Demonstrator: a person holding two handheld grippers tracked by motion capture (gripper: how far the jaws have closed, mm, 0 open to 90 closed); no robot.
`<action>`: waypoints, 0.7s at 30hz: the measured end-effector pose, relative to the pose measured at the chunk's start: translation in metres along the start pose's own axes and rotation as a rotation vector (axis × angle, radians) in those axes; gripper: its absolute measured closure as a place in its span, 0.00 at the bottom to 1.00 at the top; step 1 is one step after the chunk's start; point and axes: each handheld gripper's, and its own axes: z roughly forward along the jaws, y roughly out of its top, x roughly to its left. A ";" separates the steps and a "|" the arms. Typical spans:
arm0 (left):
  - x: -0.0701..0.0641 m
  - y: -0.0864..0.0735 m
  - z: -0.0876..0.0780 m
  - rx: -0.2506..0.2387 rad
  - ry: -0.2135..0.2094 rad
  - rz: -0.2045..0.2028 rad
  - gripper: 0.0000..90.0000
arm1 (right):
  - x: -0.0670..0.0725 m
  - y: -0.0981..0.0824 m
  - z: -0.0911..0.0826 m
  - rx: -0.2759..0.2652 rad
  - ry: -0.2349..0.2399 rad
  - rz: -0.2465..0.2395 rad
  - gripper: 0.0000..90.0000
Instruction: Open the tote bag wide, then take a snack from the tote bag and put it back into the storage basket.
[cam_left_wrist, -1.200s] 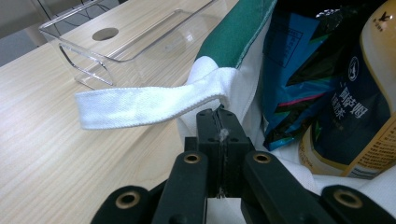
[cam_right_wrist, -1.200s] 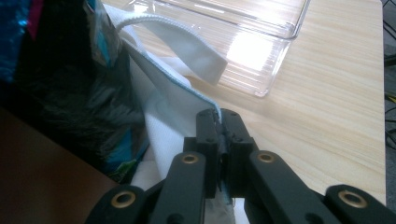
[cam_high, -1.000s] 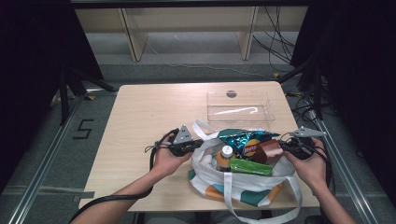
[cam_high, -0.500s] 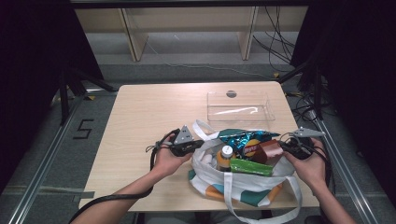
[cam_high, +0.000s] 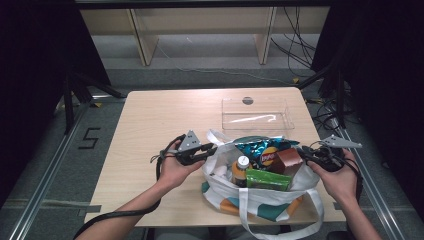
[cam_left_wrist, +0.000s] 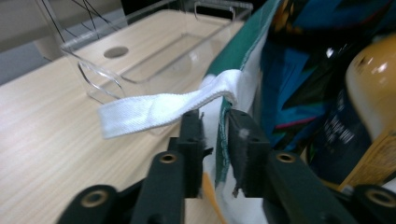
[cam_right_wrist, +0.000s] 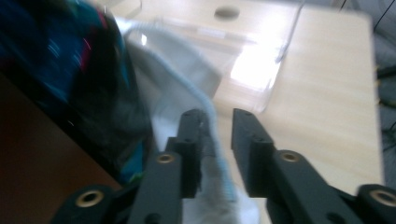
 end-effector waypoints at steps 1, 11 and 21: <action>0.001 0.002 -0.004 -0.015 0.002 -0.006 0.71 | 0.001 0.005 -0.008 -0.052 0.003 0.043 0.71; 0.011 0.007 -0.030 -0.085 0.036 -0.073 0.51 | 0.005 0.030 -0.033 -0.220 0.031 0.038 0.59; 0.009 0.009 -0.031 -0.105 0.036 -0.101 0.49 | 0.014 0.038 -0.040 -0.257 0.044 0.055 0.52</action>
